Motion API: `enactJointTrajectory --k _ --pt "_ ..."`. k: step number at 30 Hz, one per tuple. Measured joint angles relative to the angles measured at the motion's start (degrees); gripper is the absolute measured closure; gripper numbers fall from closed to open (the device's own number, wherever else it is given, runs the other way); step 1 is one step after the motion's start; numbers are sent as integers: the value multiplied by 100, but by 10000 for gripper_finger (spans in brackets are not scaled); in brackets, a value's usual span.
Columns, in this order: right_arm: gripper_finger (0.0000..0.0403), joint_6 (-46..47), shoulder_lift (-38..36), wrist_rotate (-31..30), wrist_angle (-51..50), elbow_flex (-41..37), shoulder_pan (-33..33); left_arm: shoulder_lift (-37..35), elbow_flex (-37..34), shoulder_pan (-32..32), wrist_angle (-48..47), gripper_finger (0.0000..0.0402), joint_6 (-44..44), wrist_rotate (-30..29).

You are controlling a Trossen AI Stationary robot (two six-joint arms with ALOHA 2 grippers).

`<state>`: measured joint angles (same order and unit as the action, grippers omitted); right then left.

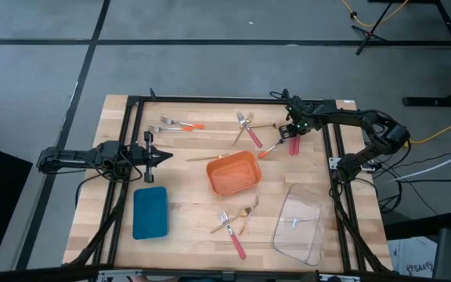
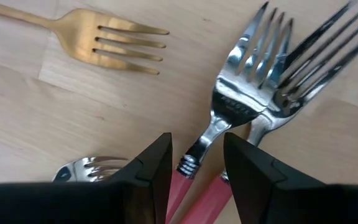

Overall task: Sort silverware by color (type)
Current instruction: Put the pink fork into the orange bin

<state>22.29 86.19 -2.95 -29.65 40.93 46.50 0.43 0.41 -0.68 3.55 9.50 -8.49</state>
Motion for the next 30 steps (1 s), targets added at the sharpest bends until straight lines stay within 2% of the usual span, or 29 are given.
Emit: enactJointTrajectory --k 20,24,30 --pt "271 -27 182 11 297 -199 -52 0 1 2 -1 401 1 -20" --pt "291 -26 182 54 341 -201 -47 0 0 0 0 401 2 -44" --pt "344 -24 190 59 379 -203 -40 0 -1 1 -2 401 2 -45"
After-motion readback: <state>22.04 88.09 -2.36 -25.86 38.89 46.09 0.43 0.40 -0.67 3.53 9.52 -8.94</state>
